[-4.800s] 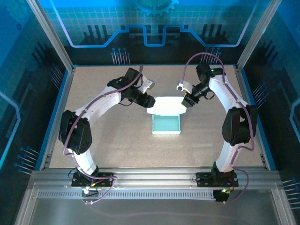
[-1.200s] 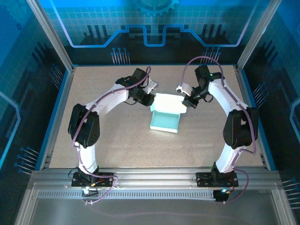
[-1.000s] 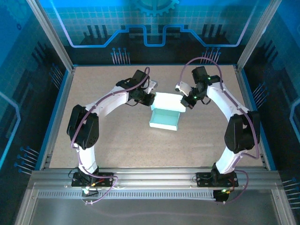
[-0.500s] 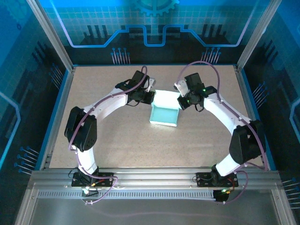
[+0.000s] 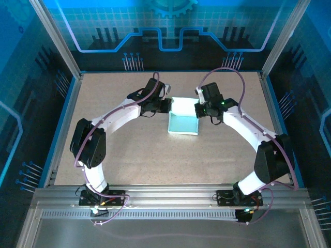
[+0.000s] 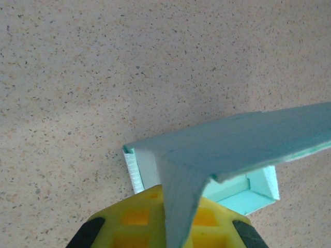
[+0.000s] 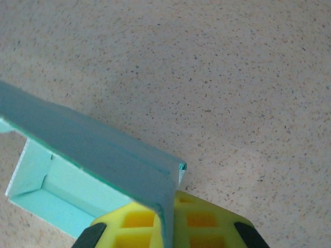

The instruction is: Fold the paper box

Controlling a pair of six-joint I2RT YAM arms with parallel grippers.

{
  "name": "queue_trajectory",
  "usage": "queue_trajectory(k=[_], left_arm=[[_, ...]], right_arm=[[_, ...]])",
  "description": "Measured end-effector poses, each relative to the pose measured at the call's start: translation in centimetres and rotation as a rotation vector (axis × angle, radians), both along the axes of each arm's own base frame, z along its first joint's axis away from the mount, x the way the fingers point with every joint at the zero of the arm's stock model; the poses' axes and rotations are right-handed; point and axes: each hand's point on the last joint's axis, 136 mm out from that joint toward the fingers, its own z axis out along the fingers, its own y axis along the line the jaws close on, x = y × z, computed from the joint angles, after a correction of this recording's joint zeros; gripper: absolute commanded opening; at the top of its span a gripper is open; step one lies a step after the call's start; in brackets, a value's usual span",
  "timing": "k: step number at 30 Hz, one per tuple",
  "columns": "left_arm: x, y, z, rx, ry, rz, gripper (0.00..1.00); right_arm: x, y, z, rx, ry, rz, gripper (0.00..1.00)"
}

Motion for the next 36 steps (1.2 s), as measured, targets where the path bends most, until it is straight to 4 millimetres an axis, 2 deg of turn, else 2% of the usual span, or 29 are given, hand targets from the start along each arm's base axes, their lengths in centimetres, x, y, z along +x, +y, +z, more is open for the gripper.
queue_trajectory(k=[6, 18, 24, 31, 36], left_arm=[[0.4, 0.2, 0.0, -0.013, 0.004, 0.056, 0.00], [0.3, -0.9, -0.8, -0.041, -0.021, 0.052, 0.00], [0.4, -1.3, -1.0, -0.054, -0.041, 0.046, 0.00], [0.2, -1.2, -2.5, -0.057, -0.052, 0.048, 0.00], [0.5, -1.4, -2.6, -0.068, -0.080, 0.051, 0.00]], right_arm=[[0.0, 0.5, -0.8, 0.027, -0.039, -0.125, 0.00], [0.1, -0.6, -1.5, 0.085, -0.120, -0.342, 0.00], [0.2, -0.9, -1.7, 0.097, -0.143, -0.383, 0.00], [-0.3, -0.7, -2.7, 0.069, -0.175, -0.364, 0.00], [-0.3, -0.8, -2.8, 0.064, -0.195, -0.363, 0.00]])
